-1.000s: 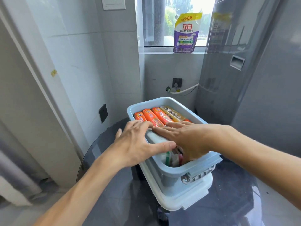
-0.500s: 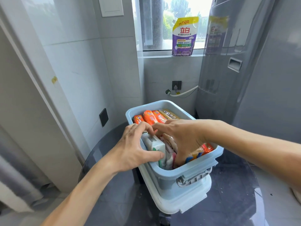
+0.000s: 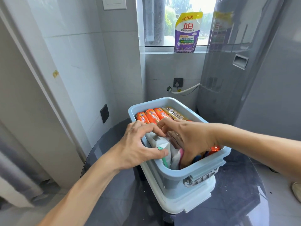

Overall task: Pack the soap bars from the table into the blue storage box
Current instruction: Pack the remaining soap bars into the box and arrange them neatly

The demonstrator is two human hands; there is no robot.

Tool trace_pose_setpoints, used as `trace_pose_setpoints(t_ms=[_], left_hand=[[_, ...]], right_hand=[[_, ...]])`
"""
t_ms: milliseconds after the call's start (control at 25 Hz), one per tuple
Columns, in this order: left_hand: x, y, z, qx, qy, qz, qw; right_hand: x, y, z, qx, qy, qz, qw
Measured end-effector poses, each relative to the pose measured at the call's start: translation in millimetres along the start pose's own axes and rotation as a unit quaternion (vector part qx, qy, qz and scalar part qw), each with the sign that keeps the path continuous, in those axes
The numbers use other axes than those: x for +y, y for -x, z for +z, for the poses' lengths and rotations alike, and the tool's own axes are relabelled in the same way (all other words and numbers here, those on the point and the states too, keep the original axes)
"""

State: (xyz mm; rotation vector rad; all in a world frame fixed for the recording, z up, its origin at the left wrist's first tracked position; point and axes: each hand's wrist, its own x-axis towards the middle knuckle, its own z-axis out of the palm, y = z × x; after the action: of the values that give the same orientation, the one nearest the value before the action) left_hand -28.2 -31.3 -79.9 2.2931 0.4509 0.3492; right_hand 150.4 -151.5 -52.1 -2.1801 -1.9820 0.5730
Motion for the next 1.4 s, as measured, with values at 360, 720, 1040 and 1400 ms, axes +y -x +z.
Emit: trace_pose_setpoints(t_ms=[360,720,1040,1400], left_hand=[[6.9,3.5,-8.5,-0.061,-0.020,0.020,0.998],[32.2,-18.3,-17.4,-0.183,-0.174,-0.066,0.965],[25.1,-29.7,-8.1,-0.174,-0.155,-0.080,0.969],[-5.0,-10.7,45.0,0.182,-0.084,0.051,0.978]], right_hand=[[-0.3,-4.2,-24.1,-0.108,-0.073,0.022,0.991],[-8.5,1.5,-14.4,-0.099,0.023,0.032,0.994],[-14.5,47.0,-2.2,0.061,-0.087,0.072,0.992],[-48.2,63.1,113.9,0.539,-0.035,0.034,0.841]])
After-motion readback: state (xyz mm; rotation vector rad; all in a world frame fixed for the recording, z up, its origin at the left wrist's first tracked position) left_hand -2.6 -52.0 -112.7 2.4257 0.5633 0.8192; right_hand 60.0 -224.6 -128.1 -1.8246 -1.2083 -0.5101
